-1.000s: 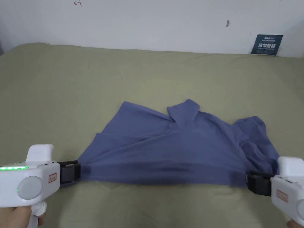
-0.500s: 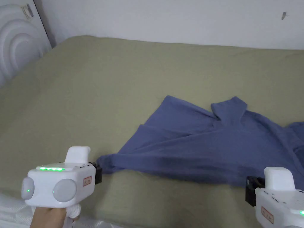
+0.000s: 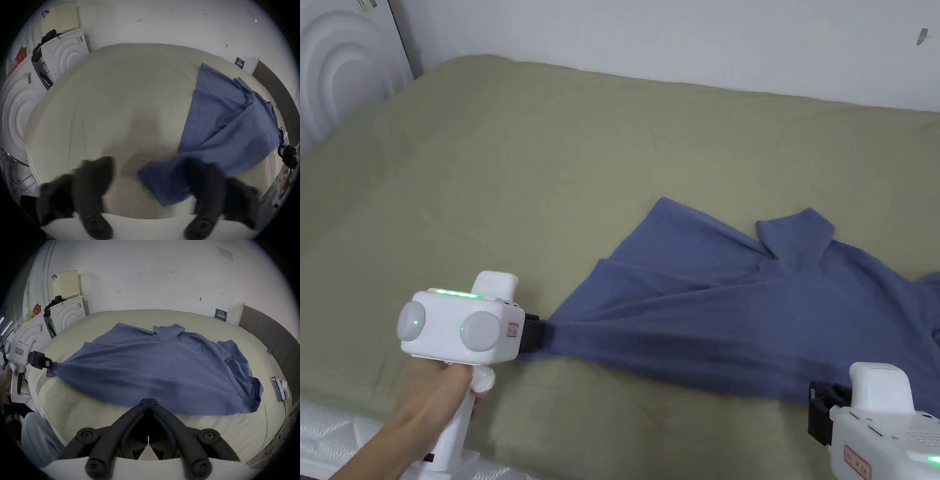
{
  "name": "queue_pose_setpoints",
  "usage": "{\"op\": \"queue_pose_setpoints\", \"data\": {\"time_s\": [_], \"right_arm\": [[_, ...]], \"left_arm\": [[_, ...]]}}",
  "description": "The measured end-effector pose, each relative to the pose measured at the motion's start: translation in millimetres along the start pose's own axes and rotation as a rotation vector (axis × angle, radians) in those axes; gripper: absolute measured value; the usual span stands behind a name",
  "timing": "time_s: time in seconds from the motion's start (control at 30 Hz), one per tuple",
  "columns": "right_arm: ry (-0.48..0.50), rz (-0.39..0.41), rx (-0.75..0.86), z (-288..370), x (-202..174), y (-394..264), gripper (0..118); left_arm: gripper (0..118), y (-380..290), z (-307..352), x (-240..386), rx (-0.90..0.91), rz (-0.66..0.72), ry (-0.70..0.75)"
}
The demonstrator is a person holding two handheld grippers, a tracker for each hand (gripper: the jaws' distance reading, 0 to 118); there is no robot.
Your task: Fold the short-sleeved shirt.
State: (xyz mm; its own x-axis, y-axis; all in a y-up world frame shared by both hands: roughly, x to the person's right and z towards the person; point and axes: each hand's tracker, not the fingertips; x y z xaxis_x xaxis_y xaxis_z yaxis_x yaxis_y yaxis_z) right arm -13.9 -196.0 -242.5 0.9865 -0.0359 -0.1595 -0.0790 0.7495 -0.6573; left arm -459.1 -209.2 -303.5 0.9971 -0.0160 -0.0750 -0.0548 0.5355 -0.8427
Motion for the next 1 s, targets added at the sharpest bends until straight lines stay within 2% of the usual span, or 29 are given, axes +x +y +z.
{"op": "queue_pose_setpoints", "data": {"time_s": [0.03, 0.07, 0.1, 0.13, 0.23, 0.43, 0.5, 0.57, 0.63, 0.67, 0.7, 0.8, 0.83, 0.87, 0.93, 0.97, 1.0], "right_arm": [[0.002, -0.008, -0.005, -1.7, 4.1, 3.3, 0], [0.005, -0.018, -0.008, -3.4, 8.4, 7.3, 0], [0.011, -0.024, -0.013, -6.4, 14.3, 13.8, 0], [0.01, -0.024, -0.016, -13.6, 21.1, 22.6, 0], [0.007, -0.02, -0.018, -33.2, 44.3, 57.9, 0], [-0.021, 0.056, -0.049, -99.6, 99.9, 144.8, 0], [-0.029, 0.059, -0.079, -128.1, 121.1, 168.6, 0], [-0.044, 0.026, -0.111, -159.1, 141.7, 186.6, 0], [-0.023, 0.05, -0.163, -182.4, 151.7, 196.1, 0], [-0.024, 0.072, -0.178, -191.3, 153.2, 198.4, 4], [-0.027, 0.111, -0.195, -200.0, 154.1, 199.7, 29], [-0.026, 0.144, -0.263, -220.2, 154.3, 204.1, 72], [-0.028, 0.151, -0.279, -226.2, 153.7, 203.9, 109], [-0.02, 0.158, -0.232, -227.6, 154.0, 206.9, 117], [-0.068, 0.205, -0.325, -246.6, 155.5, 208.7, 98], [-0.075, 0.225, -0.353, -251.6, 155.6, 207.2, 85], [-0.023, 0.193, -0.334, -250.6, 156.3, 207.8, 74]], "left_arm": [[41, -2.7, -1.5, 5.3, 0.002, 0.012, -0.037], [35, -4.7, 3.9, 9.0, 0.02, 0.009, -0.012], [12, -5.1, 8.3, 11.3, 0.023, -0.014, -0.034], [3, -5.7, 7.5, 11.6, 0.015, -0.002, -0.093], [3, -10.5, 6.7, 15.9, 0.025, -0.011, -0.044], [3, -11.5, 4.2, 8.5, 0.032, 0.023, -0.067], [3, -14.9, 5.4, 10.9, 0.045, 0.011, -0.057], [3, -17.0, 3.6, 10.4, 0.052, 0.019, -0.056], [3, -18.4, 3.7, 8.6, 0.057, 0.035, -0.061], [3, -18.3, 3.5, 8.3, 0.054, 0.038, -0.063], [3, -16.6, 2.1, 7.9, 0.053, 0.037, -0.065], [3, -15.1, 1.6, 8.6, 0.044, 0.021, -0.066], [3, -14.3, 1.0, 10.0, 0.042, 0.015, -0.065], [3, -14.3, 0.9, 10.5, 0.04, 0.01, -0.063], [3, -14.2, 0.3, 11.3, 0.036, 0.005, -0.06], [3, -13.3, -1.7, 11.5, 0.034, 0.008, -0.06], [3, -13.3, -2.2, 11.3, 0.033, 0.009, -0.061]]}}
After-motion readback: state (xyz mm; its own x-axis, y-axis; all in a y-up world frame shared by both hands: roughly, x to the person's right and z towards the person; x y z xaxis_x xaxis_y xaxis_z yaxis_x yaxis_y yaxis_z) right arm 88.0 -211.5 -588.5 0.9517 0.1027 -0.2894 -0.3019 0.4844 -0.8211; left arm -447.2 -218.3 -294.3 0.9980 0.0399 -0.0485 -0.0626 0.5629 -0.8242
